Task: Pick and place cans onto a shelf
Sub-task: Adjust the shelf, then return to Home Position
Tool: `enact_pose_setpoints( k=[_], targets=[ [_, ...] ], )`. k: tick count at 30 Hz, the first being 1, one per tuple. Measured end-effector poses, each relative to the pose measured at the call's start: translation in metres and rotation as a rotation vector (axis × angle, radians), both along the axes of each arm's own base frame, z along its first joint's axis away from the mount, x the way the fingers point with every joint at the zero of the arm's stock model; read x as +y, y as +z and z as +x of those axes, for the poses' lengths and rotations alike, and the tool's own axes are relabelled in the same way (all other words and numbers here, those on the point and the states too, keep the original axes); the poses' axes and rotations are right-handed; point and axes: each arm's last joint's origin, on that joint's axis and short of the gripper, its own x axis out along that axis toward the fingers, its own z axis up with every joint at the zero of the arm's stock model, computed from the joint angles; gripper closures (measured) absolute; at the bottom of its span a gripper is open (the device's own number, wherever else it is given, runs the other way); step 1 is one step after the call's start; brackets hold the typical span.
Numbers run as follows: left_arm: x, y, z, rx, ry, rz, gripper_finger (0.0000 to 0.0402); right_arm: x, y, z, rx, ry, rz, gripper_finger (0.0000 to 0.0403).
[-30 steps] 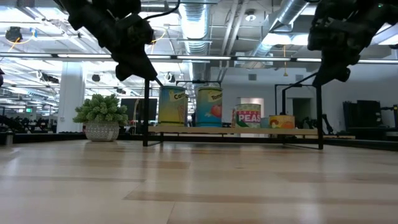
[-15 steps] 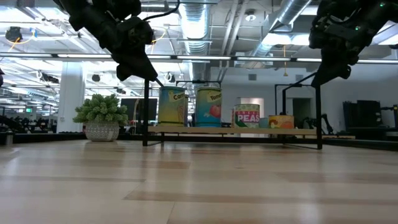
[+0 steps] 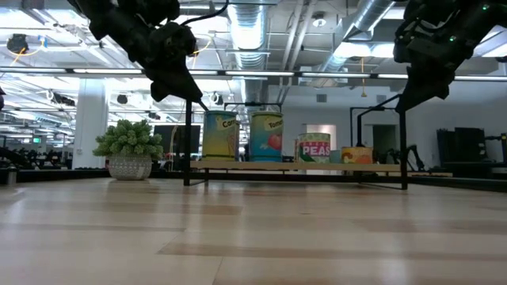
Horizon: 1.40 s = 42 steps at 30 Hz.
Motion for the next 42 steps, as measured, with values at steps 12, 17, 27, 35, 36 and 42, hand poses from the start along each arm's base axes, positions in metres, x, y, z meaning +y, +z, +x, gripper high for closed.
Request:
enact_pose_setpoints(
  k=[12, 17, 27, 35, 36, 42],
  targets=[
    [0.013, 0.000, -0.005, 0.008, 0.035, 0.032, 0.0333, -0.001, 0.000, 0.000, 0.002, -0.016, -0.011, 0.0369],
    [0.013, 0.000, -0.004, 0.000, 0.027, 0.027, 0.0333, -0.001, 0.000, 0.000, 0.008, -0.037, -0.027, 0.0369],
    [0.012, 0.000, -0.004, -0.006, 0.012, 0.011, 0.0333, 0.001, 0.001, 0.001, -0.007, 0.008, -0.014, 0.0369],
    [-0.027, 0.012, 0.000, -0.094, -0.283, -0.081, 0.0333, 0.020, 0.012, 0.004, -0.127, 0.305, 0.114, 0.0369],
    [-0.033, 0.013, -0.001, -0.091, -0.312, -0.076, 0.0333, 0.022, 0.013, 0.004, -0.137, 0.321, 0.125, 0.0369],
    [-0.062, 0.024, -0.008, -0.118, -0.354, -0.069, 0.0333, 0.038, 0.012, 0.002, -0.141, 0.338, 0.225, 0.0369]
  ],
)
